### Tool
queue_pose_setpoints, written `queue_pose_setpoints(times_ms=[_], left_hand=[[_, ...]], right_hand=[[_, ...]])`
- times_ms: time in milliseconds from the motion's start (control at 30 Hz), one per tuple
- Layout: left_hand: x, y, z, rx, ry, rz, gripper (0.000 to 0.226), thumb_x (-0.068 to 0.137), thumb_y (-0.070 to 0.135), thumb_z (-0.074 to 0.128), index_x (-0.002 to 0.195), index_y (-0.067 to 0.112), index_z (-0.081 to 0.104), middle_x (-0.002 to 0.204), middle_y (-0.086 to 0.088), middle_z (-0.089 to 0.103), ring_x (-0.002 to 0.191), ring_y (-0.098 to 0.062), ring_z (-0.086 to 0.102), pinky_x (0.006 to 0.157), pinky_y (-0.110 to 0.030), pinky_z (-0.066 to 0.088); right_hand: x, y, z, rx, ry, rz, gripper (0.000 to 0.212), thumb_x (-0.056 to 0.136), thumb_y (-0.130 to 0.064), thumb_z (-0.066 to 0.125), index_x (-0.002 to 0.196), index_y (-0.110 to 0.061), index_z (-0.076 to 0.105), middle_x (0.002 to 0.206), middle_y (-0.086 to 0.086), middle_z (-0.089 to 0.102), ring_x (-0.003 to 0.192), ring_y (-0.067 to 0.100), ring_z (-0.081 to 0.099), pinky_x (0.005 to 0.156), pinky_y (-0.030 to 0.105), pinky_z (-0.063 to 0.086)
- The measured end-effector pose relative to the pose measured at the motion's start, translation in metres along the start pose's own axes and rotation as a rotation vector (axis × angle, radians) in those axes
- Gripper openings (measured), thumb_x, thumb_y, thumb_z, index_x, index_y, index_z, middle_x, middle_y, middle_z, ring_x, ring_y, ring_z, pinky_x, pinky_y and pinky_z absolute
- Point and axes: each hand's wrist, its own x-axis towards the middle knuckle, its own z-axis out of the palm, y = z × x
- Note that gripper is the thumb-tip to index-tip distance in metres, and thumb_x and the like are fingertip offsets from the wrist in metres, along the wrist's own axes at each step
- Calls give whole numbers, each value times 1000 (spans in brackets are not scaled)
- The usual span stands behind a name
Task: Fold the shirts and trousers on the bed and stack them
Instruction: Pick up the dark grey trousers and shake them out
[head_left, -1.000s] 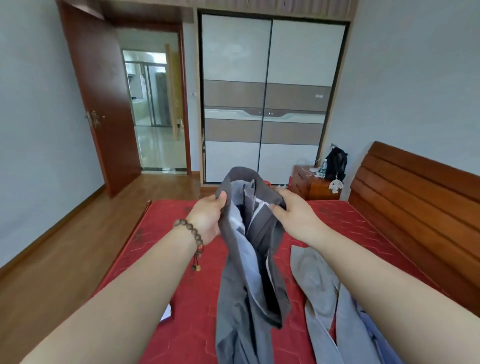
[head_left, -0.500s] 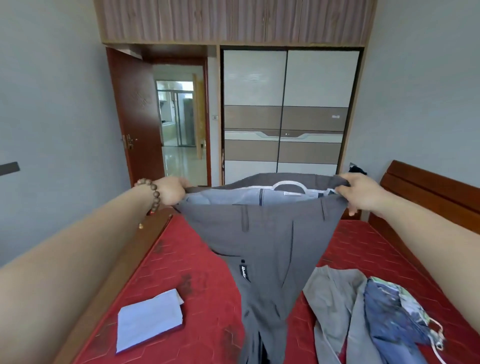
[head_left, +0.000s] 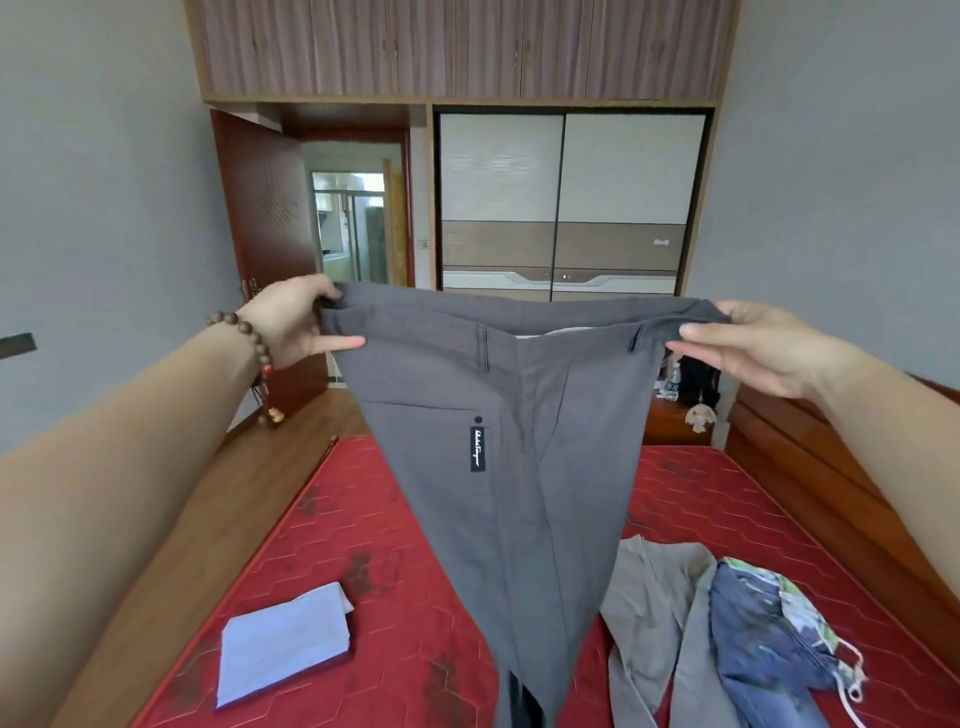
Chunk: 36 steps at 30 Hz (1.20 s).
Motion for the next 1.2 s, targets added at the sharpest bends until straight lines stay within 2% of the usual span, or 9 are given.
queue_pose_setpoints(times_ms=[133, 233, 400, 500, 667, 833, 1000, 1100, 1200], left_hand=[[-12, -7, -2, 369, -250, 191, 31, 83, -3, 63, 109, 13, 59, 111, -2, 64, 104, -15, 64, 82, -22, 55], [-18, 0, 1, 709, -41, 326, 38, 78, -6, 72, 112, 7, 60, 105, -9, 65, 80, -14, 67, 63, -11, 52], [-6, 40, -7, 307, 186, 565, 11, 84, 20, 73, 76, 15, 68, 75, -5, 64, 55, -9, 57, 46, -19, 47], [-1, 11, -2, 452, 207, 368, 22, 89, 23, 67, 72, 10, 60, 71, -5, 59, 60, -15, 54, 43, -18, 44], [-2, 13, -30, 110, 256, 519, 30, 90, 32, 63, 65, 19, 53, 67, 0, 57, 61, -13, 52, 55, -26, 44], [0, -8, -57, 355, 279, 475, 46, 84, 50, 63, 65, 9, 53, 61, -5, 49, 61, -17, 45, 59, -32, 37], [-13, 20, -87, 64, 215, 551, 39, 79, 52, 65, 74, 13, 63, 79, -6, 62, 73, -18, 57, 71, -36, 48], [-32, 15, -95, -181, 131, 342, 35, 86, 52, 63, 82, 18, 70, 96, -2, 71, 86, -16, 67, 88, -41, 53], [-66, -33, -106, -308, -207, -49, 44, 87, 53, 53, 99, 17, 75, 107, -6, 73, 97, -22, 70, 83, -42, 56]], right_hand=[[-1, -3, -3, -273, 215, -48, 33, 67, -7, 79, 98, -8, 67, 74, 3, 72, 60, 8, 66, 56, 17, 53], [-3, -18, 5, -411, 326, -137, 14, 81, -3, 71, 83, -17, 67, 58, -9, 66, 42, 1, 50, 46, 16, 41], [-13, -64, 28, -63, 407, -413, 17, 89, -3, 63, 97, -18, 64, 92, -8, 71, 83, 5, 69, 66, 22, 54], [-15, -35, 59, -163, 406, -202, 16, 94, -5, 58, 104, -16, 59, 100, -3, 66, 96, 17, 65, 56, 23, 57], [-27, -30, 82, -14, 529, -358, 9, 95, -8, 58, 100, -14, 60, 98, -2, 67, 87, 10, 67, 65, 18, 55], [-38, 0, 117, -267, 473, -246, 16, 93, -4, 58, 85, -17, 63, 79, -4, 69, 71, 9, 66, 63, 23, 56], [-44, -31, 135, -126, 523, -399, 6, 95, -17, 59, 96, -19, 65, 89, -1, 72, 78, 12, 70, 60, 32, 58], [-40, -28, 156, -156, 485, -323, 7, 95, -22, 60, 90, -19, 64, 89, 2, 70, 74, 15, 68, 63, 34, 56], [-39, -19, 173, -86, 533, -260, 10, 93, -18, 62, 84, -15, 65, 89, 5, 70, 77, 18, 67, 69, 34, 55]])
